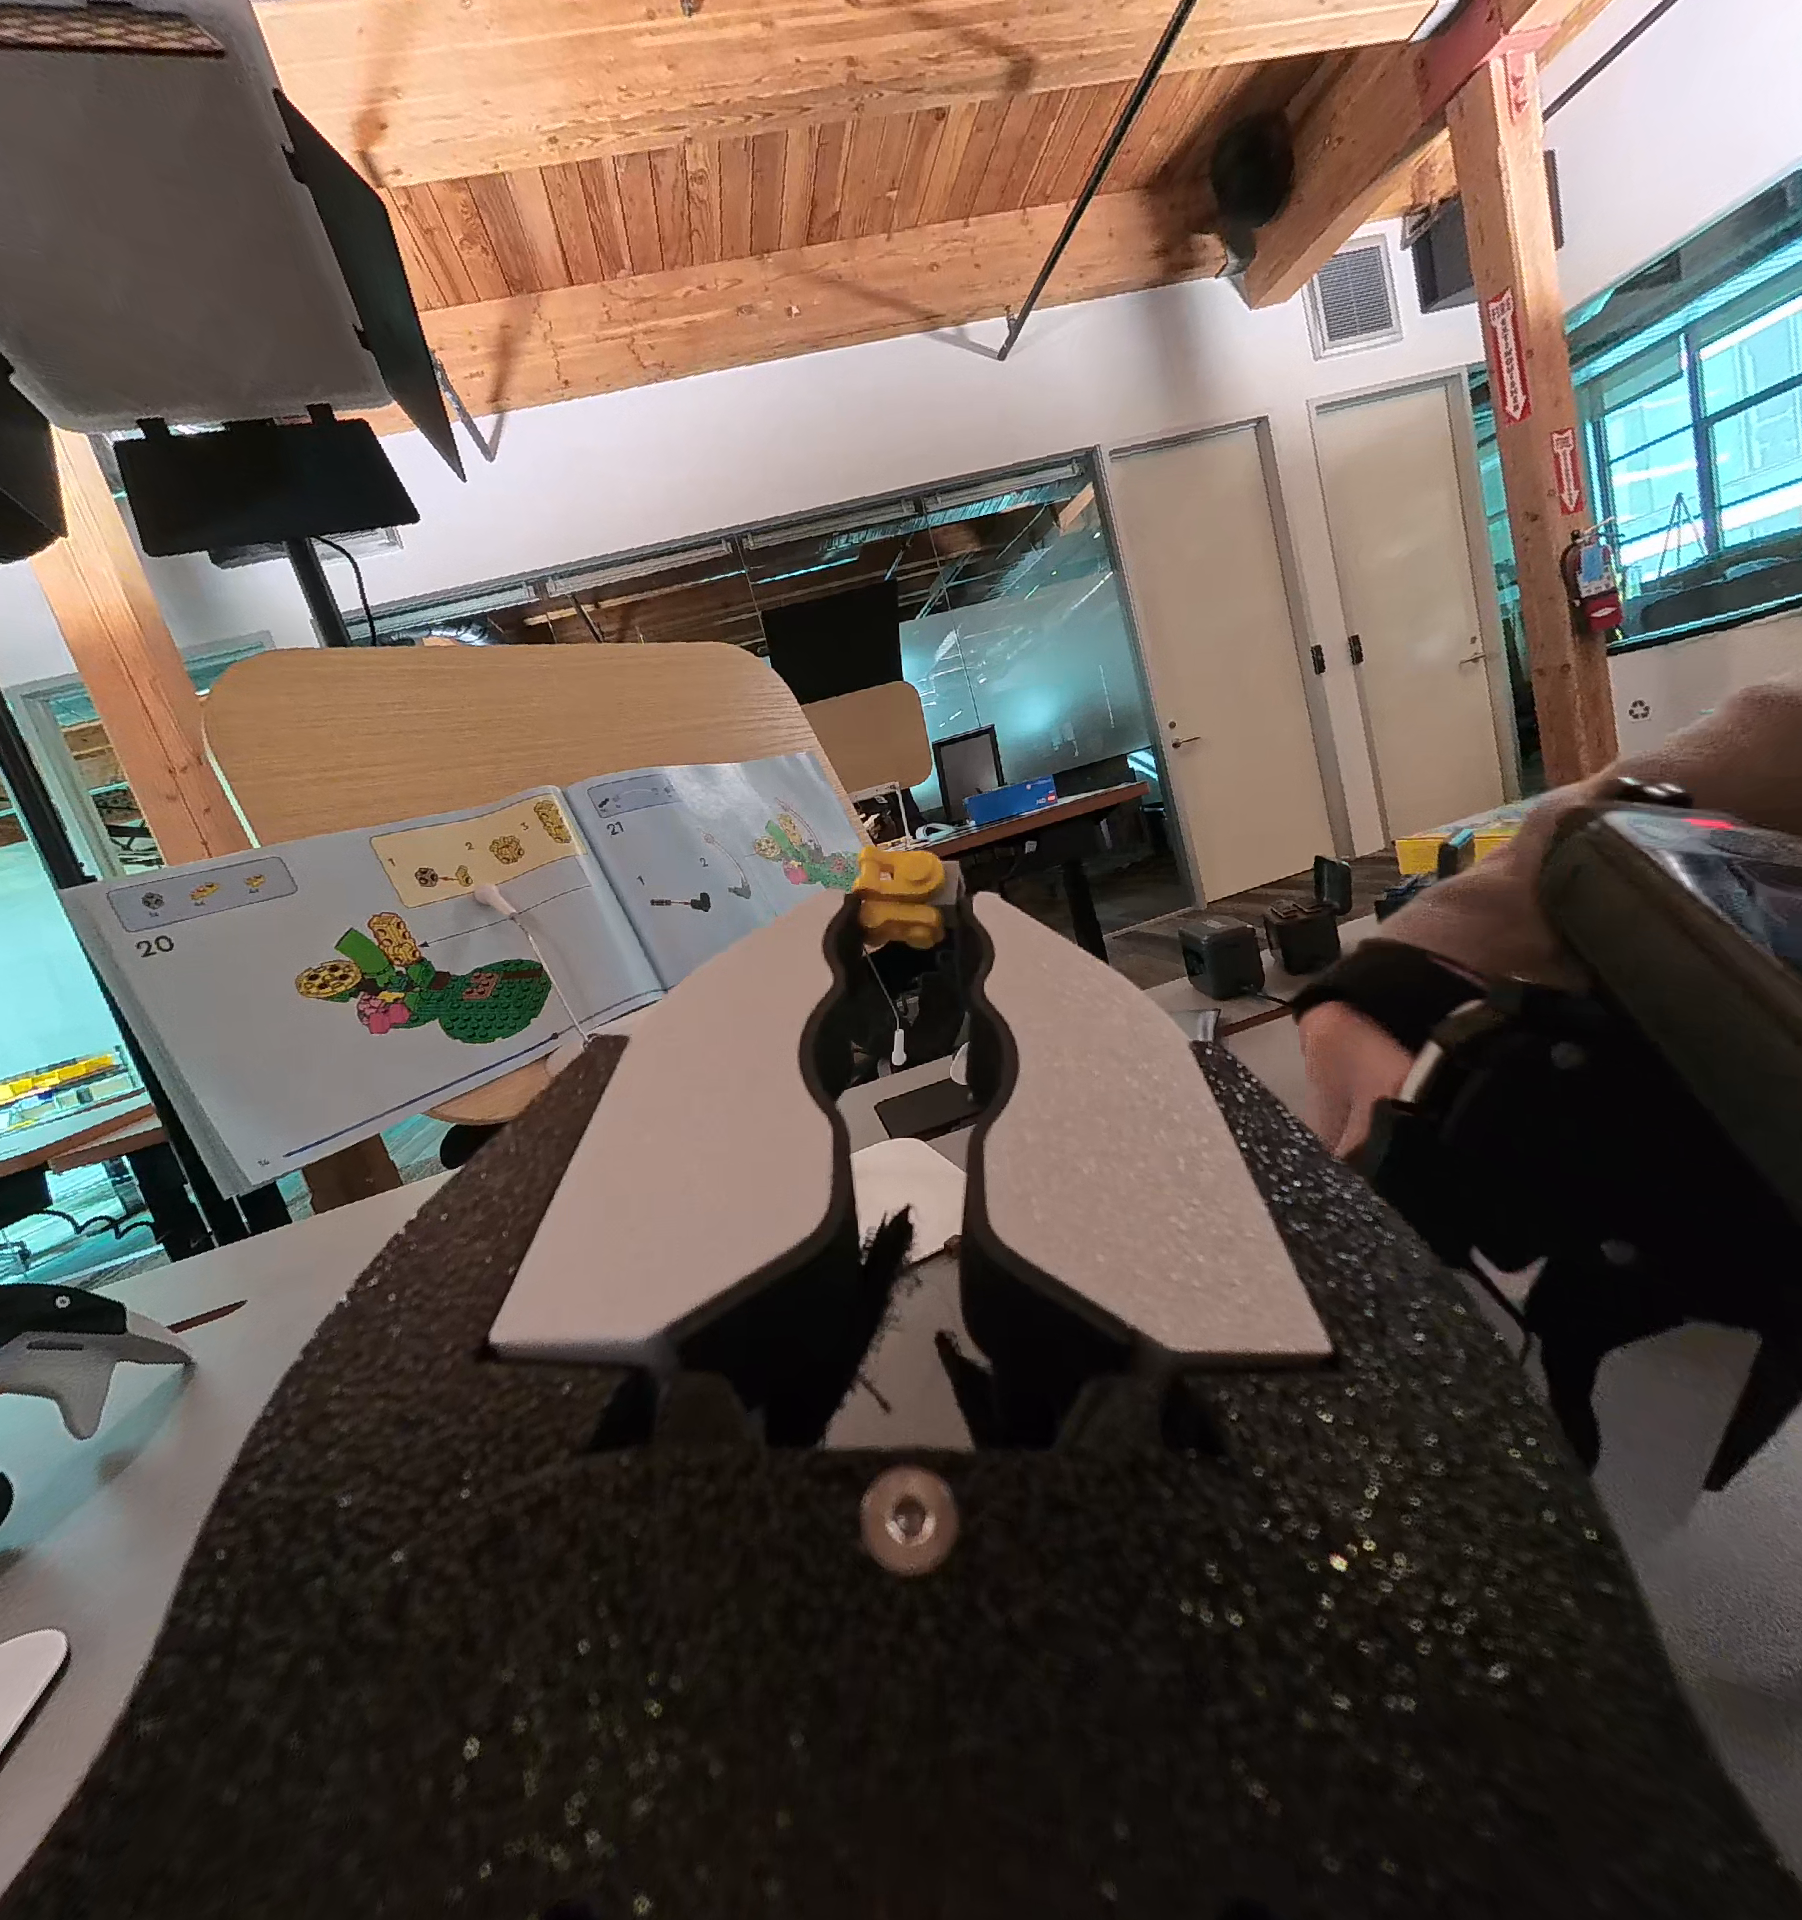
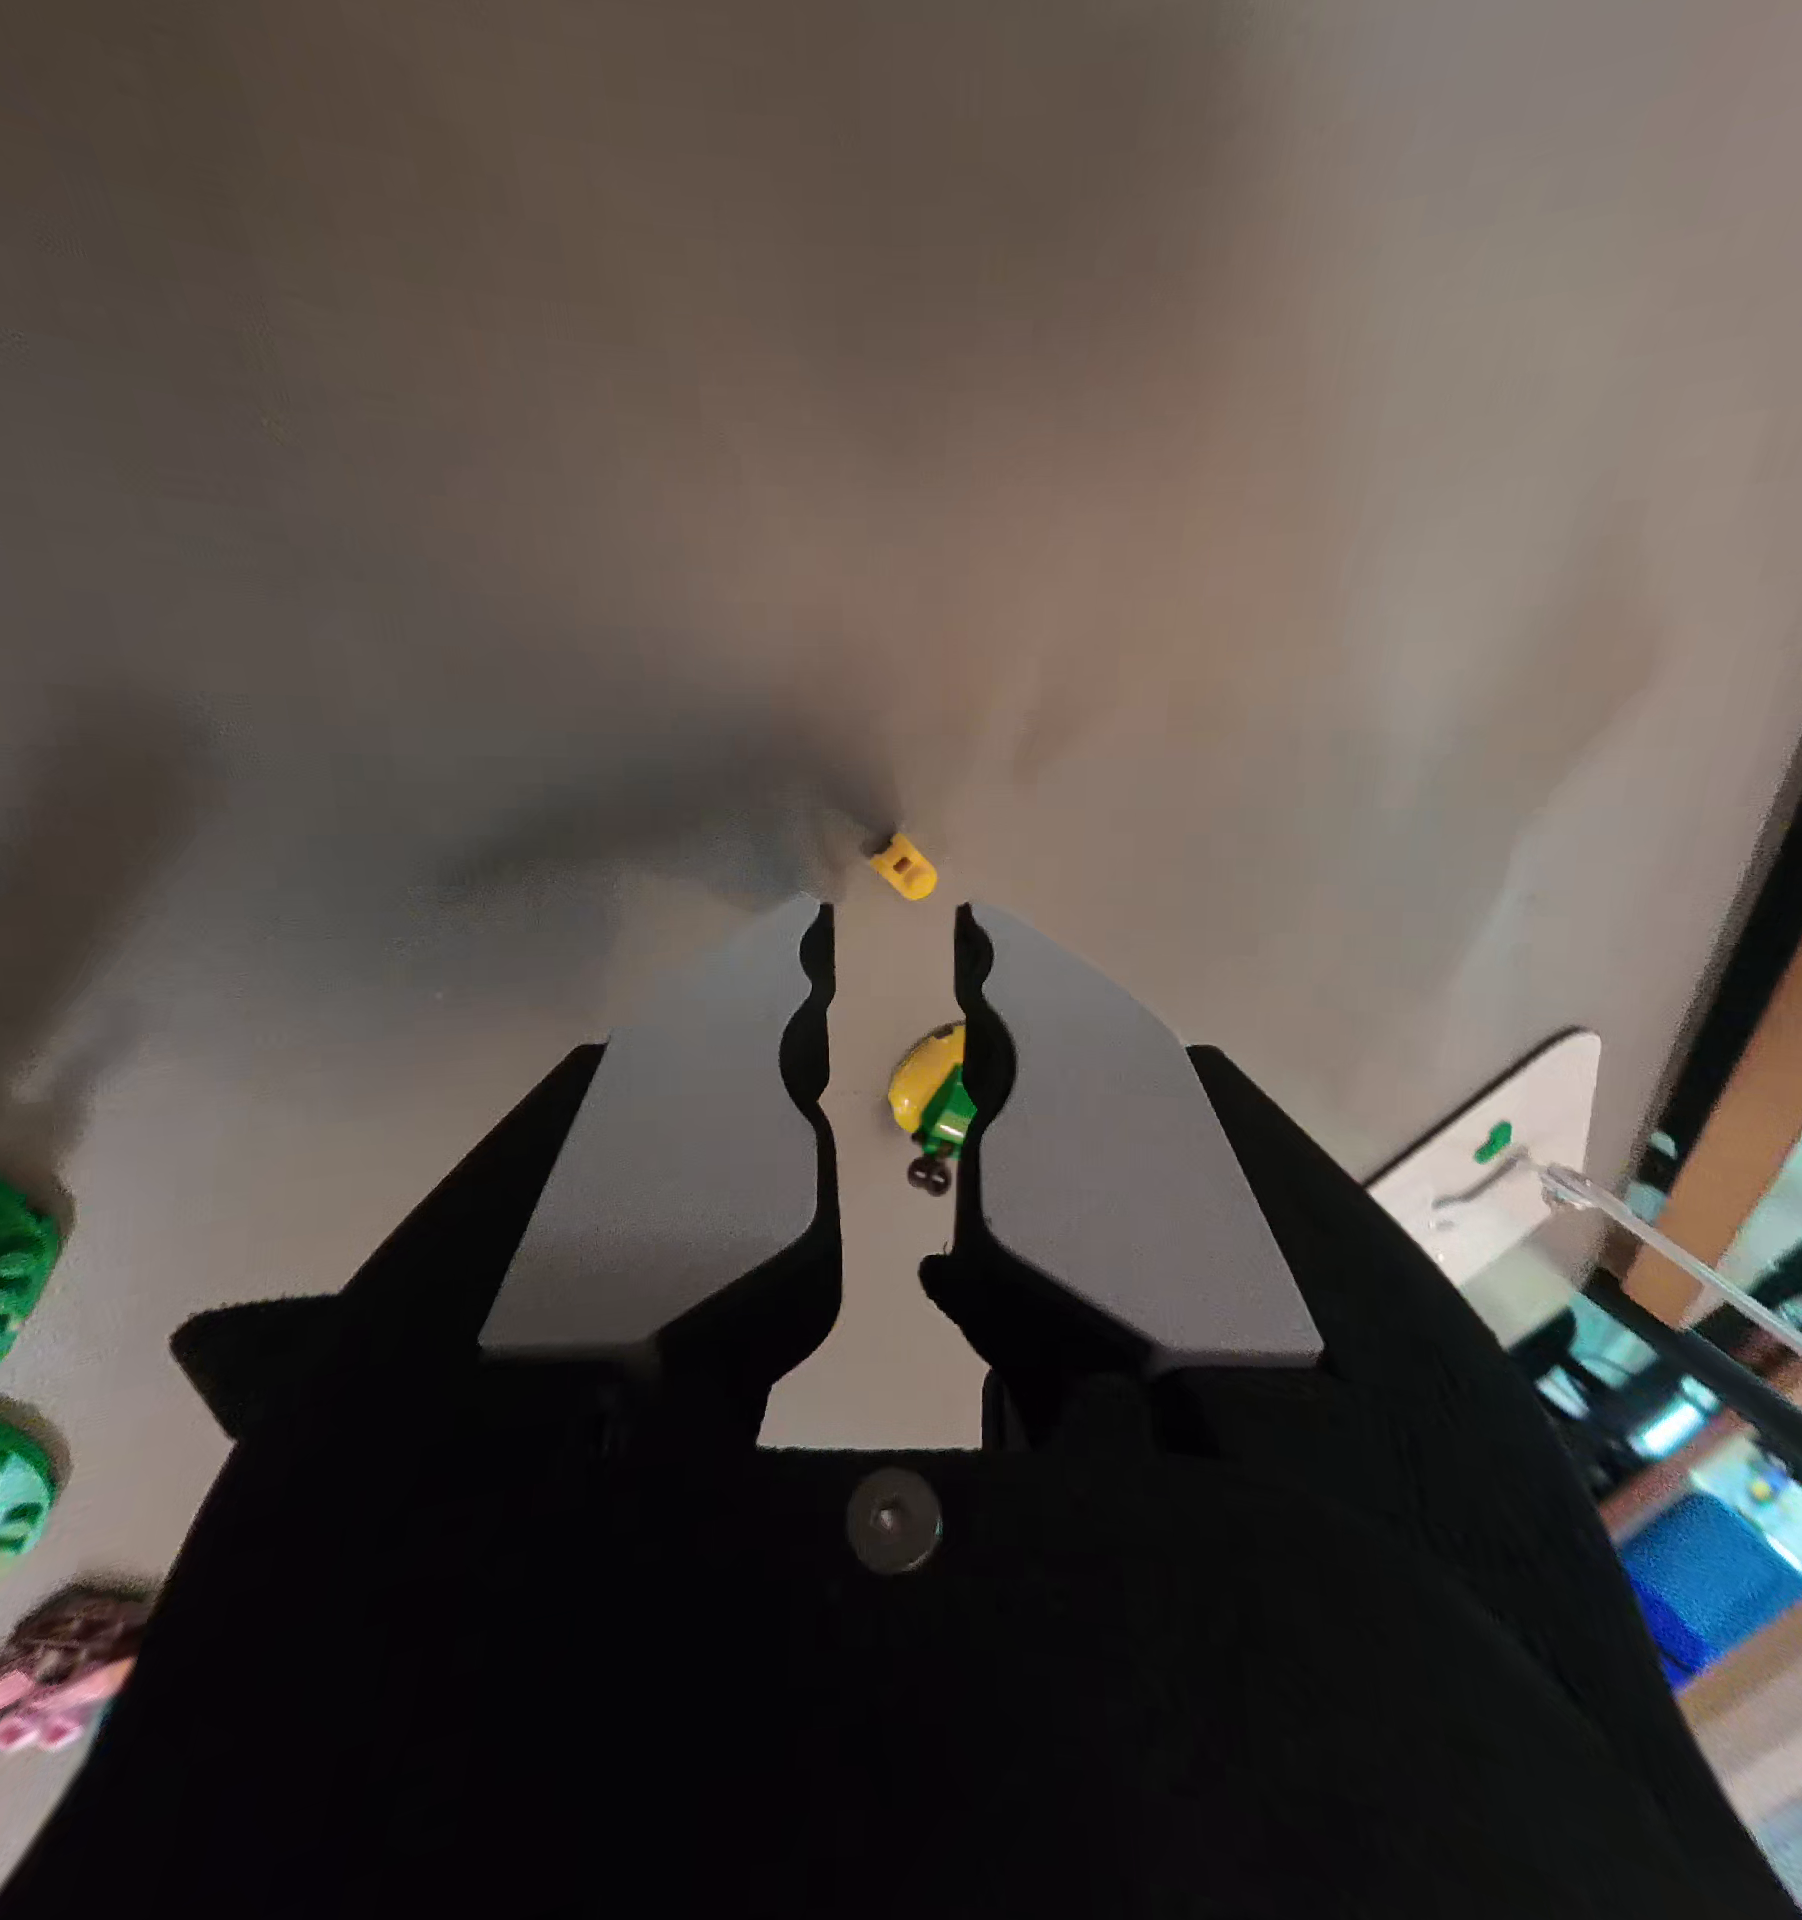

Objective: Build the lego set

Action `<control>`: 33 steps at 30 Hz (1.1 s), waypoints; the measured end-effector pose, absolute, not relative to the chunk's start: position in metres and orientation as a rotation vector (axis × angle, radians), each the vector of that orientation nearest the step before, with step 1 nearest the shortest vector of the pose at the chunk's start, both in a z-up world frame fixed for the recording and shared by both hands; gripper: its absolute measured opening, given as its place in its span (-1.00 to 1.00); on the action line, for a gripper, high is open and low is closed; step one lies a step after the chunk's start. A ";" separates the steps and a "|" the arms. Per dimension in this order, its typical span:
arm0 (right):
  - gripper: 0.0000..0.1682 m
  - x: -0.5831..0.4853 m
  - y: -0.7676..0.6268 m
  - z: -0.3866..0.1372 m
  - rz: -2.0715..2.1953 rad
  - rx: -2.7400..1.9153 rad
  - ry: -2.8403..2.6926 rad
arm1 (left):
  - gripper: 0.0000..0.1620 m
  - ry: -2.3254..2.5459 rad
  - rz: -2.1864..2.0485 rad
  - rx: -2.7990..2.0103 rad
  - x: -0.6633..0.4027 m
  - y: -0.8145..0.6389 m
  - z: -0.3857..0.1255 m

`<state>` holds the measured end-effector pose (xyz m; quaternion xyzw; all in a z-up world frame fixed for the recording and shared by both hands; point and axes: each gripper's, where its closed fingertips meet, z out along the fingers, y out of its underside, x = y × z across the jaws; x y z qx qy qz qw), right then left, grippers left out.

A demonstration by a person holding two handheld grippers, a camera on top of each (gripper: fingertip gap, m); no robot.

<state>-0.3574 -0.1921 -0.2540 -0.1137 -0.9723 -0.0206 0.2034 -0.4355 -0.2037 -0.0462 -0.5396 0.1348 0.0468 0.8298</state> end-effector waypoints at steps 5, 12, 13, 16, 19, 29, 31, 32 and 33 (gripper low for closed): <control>-0.76 -0.364 -0.194 -0.252 -0.046 -0.110 -2.795 | -0.80 0.286 0.121 -1.149 -0.441 -0.206 -0.046; -0.76 -0.367 -0.191 -0.262 -0.139 0.139 -2.892 | -0.79 0.265 0.130 -1.159 -0.451 -0.206 -0.049; -0.76 -0.366 -0.191 -0.263 -0.141 0.145 -2.909 | -0.79 0.265 0.130 -1.160 -0.452 -0.206 -0.050; -0.76 -0.365 -0.191 -0.264 -0.147 0.124 -2.967 | -0.79 0.266 0.127 -1.163 -0.452 -0.205 -0.051; -0.75 -0.364 -0.191 -0.265 -0.156 0.091 -3.033 | -0.79 0.271 0.127 -1.165 -0.452 -0.205 -0.051; -0.93 -0.359 -0.199 -0.264 0.062 -0.536 -3.154 | -0.79 0.294 0.126 -1.157 -0.452 -0.206 -0.053; -0.93 -0.365 -0.197 -0.253 0.187 -0.815 -3.016 | -0.79 0.312 0.117 -1.156 -0.449 -0.206 -0.054; -0.93 -0.370 -0.195 -0.243 0.255 -0.962 -2.913 | -0.79 0.322 0.118 -1.151 -0.447 -0.207 -0.054; -0.93 -0.376 -0.194 -0.231 0.339 -1.092 -2.785 | -0.79 0.337 0.118 -1.143 -0.445 -0.207 -0.053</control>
